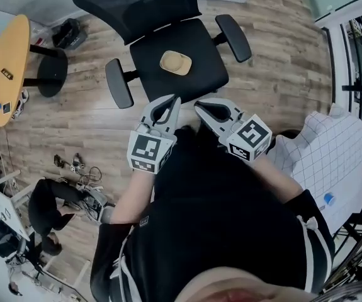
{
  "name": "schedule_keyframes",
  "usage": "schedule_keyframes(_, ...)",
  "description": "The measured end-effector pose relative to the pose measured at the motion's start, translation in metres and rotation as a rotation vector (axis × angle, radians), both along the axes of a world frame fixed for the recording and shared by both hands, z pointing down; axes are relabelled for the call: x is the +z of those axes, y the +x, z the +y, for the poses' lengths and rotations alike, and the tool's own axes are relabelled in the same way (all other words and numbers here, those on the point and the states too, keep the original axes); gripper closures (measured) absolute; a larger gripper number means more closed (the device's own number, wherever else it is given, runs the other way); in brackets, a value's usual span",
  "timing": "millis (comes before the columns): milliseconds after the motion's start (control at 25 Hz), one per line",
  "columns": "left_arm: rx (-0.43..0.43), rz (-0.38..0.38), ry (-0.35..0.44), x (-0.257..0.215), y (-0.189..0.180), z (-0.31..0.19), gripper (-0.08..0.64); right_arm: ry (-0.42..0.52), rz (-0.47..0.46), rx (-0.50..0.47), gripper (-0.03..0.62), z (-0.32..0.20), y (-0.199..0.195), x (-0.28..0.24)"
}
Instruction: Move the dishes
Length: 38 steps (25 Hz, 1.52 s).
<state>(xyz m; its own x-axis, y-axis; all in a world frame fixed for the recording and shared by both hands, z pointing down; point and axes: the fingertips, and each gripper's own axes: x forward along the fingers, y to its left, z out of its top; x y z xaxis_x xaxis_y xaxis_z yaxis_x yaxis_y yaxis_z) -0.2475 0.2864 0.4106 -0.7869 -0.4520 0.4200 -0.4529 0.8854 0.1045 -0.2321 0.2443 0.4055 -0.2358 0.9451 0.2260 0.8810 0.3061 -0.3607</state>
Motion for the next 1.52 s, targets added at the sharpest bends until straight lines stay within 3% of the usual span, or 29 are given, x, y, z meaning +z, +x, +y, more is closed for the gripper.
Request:
schedule_keyframes(320,-0.02,0.101,0.027,0.067,-0.041,0.021,0.555,0.053,0.138,-0.005,0.571,0.017,-0.023,0.058)
schedule_keyframes(560,-0.047,0.142,0.018,0.139,-0.078,0.046,0.555,0.112,0.172,-0.005,0.571,0.032,-0.062,0.122)
schedule_keyframes(800,-0.078,0.215,0.023,0.205,-0.092,0.066,0.555,0.138,0.221,0.004,0.571,0.039,-0.086,0.18)
schedule_keyframes(1160,-0.054,0.264,-0.053,0.303,-0.121,0.07,0.555,0.117,0.269,0.016,0.571,0.048,-0.102,0.256)
schedule_keyframes(1520,0.011,0.314,-0.206,0.397,-0.147,0.068,0.554,0.099,0.314,0.043,0.571,0.04,-0.095,0.306)
